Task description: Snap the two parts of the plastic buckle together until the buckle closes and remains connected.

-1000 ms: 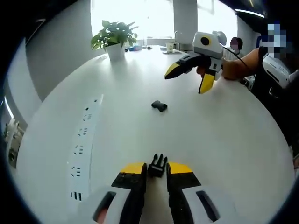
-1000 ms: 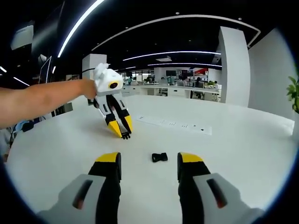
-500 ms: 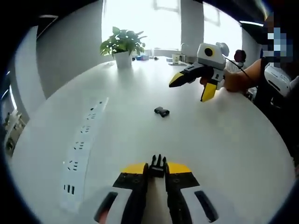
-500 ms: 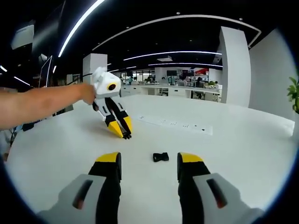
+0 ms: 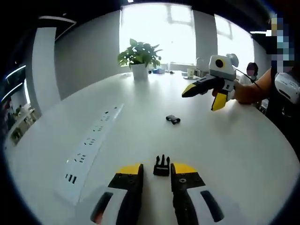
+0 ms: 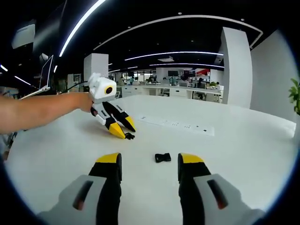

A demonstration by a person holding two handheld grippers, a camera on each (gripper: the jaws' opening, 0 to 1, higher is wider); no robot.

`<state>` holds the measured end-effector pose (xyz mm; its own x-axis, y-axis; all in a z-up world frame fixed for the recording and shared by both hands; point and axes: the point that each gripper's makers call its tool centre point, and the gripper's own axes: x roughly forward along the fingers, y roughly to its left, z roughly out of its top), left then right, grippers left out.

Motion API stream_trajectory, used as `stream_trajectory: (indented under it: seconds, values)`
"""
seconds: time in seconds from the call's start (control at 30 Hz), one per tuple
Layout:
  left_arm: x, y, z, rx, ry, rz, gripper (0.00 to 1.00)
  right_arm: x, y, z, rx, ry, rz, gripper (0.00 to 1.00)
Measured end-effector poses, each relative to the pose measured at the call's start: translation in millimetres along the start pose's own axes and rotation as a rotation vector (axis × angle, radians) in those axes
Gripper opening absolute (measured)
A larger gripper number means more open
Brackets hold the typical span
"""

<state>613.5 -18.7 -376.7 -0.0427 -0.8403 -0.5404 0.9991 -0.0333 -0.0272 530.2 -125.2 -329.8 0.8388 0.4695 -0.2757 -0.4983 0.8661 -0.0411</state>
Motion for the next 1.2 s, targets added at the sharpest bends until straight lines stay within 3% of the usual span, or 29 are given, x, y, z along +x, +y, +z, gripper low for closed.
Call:
stream_trajectory:
  seconds: [0.57,1.2]
  values:
    - [7,-1.1,3.2,-0.014,-0.093,0.015,0.19,0,4,-0.9,-0.011,0.004,0.007,0.47]
    - [10,0.8,4.9,-0.009,-0.138,0.052,0.12,0,5,-0.9,-0.009,0.006,0.006,0.46]
